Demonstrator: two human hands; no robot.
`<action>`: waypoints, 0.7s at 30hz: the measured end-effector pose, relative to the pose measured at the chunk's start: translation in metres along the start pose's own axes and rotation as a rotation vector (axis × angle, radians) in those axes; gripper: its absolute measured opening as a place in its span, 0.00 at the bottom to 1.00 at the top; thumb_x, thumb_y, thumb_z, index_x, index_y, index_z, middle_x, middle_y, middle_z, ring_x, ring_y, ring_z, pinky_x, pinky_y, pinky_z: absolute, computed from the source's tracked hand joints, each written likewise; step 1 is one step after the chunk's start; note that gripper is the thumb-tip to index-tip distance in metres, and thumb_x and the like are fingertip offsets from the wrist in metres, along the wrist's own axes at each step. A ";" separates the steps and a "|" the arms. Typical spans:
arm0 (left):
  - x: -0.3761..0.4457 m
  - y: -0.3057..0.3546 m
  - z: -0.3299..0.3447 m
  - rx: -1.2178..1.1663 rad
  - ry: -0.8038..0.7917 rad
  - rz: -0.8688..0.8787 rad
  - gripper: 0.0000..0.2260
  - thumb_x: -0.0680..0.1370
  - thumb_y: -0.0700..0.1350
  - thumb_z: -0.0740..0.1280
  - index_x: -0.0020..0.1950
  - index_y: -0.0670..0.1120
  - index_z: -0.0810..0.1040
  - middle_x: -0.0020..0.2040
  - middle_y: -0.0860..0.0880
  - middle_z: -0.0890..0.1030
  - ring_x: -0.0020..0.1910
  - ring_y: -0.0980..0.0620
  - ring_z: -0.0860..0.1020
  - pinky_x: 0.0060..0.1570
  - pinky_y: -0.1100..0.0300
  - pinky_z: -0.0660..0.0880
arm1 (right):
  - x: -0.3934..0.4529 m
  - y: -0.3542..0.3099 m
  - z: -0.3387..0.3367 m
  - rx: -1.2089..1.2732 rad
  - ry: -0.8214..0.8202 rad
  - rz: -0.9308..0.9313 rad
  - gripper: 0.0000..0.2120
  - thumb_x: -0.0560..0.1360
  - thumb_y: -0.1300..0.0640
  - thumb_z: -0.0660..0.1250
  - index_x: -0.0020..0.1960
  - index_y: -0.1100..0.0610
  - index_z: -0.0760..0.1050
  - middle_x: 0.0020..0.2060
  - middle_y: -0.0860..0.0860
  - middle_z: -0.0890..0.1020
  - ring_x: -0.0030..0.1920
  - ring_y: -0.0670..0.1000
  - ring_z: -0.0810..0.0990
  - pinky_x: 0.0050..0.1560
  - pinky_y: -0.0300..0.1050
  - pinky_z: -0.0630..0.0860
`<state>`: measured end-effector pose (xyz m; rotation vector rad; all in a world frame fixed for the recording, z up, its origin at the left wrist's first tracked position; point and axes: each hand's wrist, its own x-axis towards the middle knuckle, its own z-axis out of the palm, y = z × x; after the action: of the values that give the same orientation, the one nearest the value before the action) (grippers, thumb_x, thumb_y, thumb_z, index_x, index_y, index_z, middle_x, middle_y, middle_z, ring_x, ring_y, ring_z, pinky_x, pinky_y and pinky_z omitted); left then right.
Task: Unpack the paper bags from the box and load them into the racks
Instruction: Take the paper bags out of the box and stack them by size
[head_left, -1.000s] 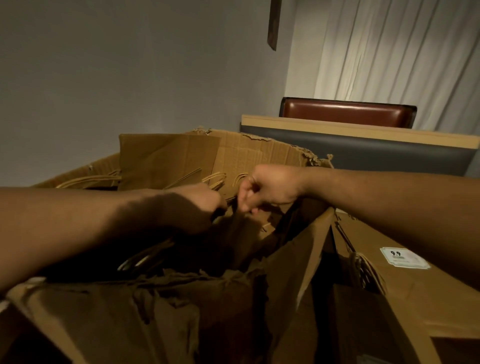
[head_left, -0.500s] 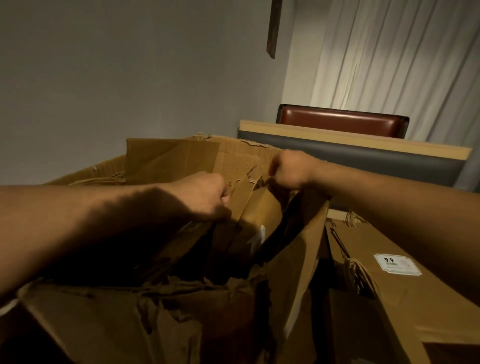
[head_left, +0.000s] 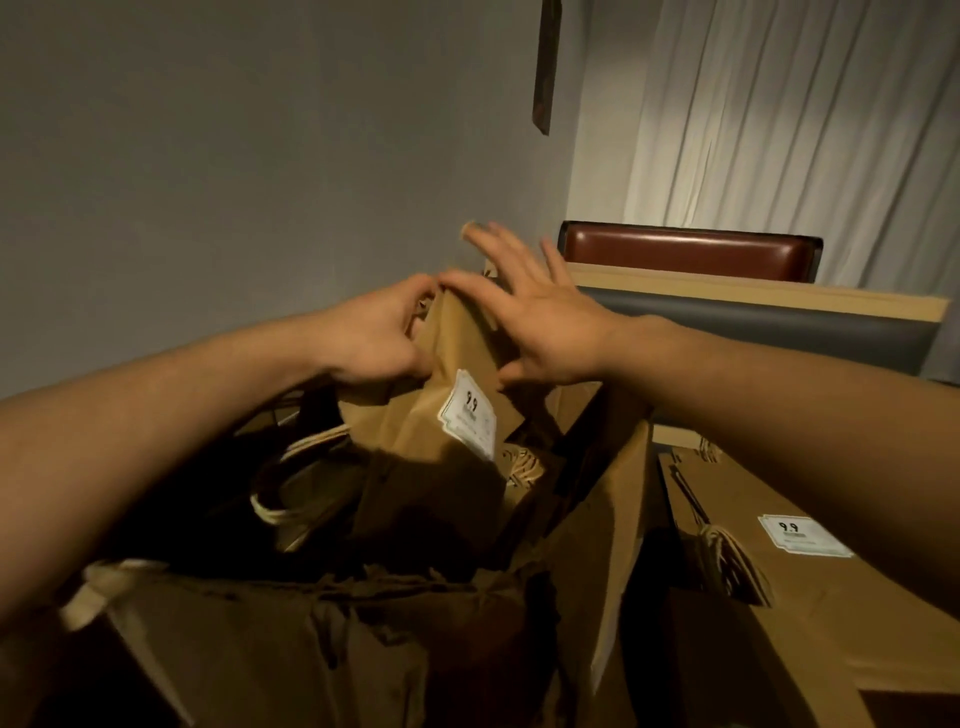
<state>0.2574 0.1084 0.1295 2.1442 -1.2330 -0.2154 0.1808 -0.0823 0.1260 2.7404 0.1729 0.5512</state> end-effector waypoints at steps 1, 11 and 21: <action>-0.001 -0.002 -0.001 0.111 -0.008 -0.011 0.22 0.73 0.35 0.71 0.62 0.50 0.69 0.45 0.50 0.81 0.44 0.51 0.80 0.43 0.60 0.77 | 0.005 -0.004 -0.001 -0.013 0.005 -0.022 0.50 0.66 0.45 0.78 0.78 0.43 0.51 0.79 0.55 0.42 0.79 0.60 0.38 0.74 0.72 0.39; 0.008 -0.034 -0.015 0.907 0.114 -0.320 0.21 0.72 0.55 0.73 0.62 0.53 0.73 0.57 0.48 0.70 0.59 0.44 0.73 0.63 0.45 0.70 | 0.028 -0.054 0.026 0.153 -0.423 -0.176 0.33 0.69 0.52 0.77 0.67 0.44 0.64 0.64 0.49 0.64 0.58 0.53 0.72 0.50 0.47 0.75; 0.013 -0.019 -0.004 0.810 -0.105 -0.336 0.16 0.77 0.36 0.67 0.63 0.48 0.79 0.54 0.48 0.81 0.52 0.48 0.79 0.47 0.58 0.78 | 0.037 -0.074 0.036 -0.166 -0.775 -0.399 0.52 0.69 0.53 0.79 0.81 0.46 0.48 0.77 0.53 0.55 0.77 0.59 0.56 0.71 0.57 0.66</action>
<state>0.2796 0.1066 0.1232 3.0749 -1.1171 0.0523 0.2249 -0.0175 0.0818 2.4489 0.4323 -0.5709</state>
